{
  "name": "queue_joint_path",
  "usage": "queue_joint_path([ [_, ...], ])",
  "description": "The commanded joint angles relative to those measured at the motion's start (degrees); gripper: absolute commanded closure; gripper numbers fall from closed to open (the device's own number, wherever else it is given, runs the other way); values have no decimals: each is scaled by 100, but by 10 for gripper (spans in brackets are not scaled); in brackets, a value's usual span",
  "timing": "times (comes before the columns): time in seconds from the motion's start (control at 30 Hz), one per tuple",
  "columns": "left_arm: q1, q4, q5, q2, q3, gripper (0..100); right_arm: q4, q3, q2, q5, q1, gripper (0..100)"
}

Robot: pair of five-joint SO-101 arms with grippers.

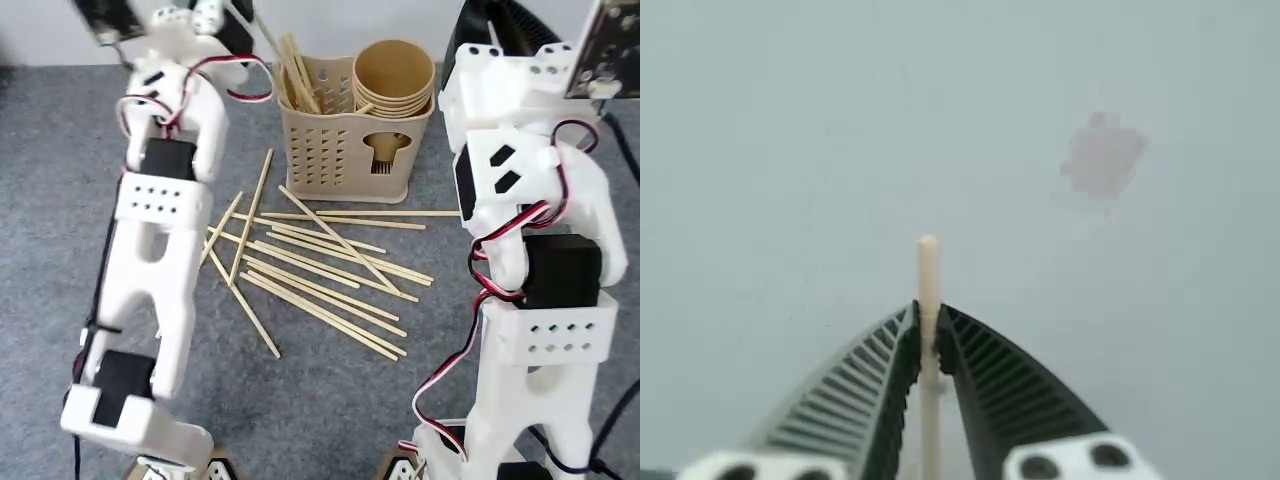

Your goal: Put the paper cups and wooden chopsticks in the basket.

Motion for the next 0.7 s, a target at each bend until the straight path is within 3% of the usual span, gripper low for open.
queue_joint_path([
  [0.0, 70, 299, -378, 53, -154, 964, -75, -343, -198, 70, 57, 981],
  [0.17, 70, 1477, -176, 62, -804, 883, -75, -343, -198, 70, 57, 981],
  [0.4, 9, 3499, -202, 62, -2246, 874, -75, -343, -198, 70, 57, 981],
  [0.57, -193, 5319, -607, 123, -3266, 874, -75, -343, -198, 70, 57, 981],
  [0.67, -387, 5987, -1073, 123, -3363, 874, -75, -343, -198, 70, 57, 981],
])
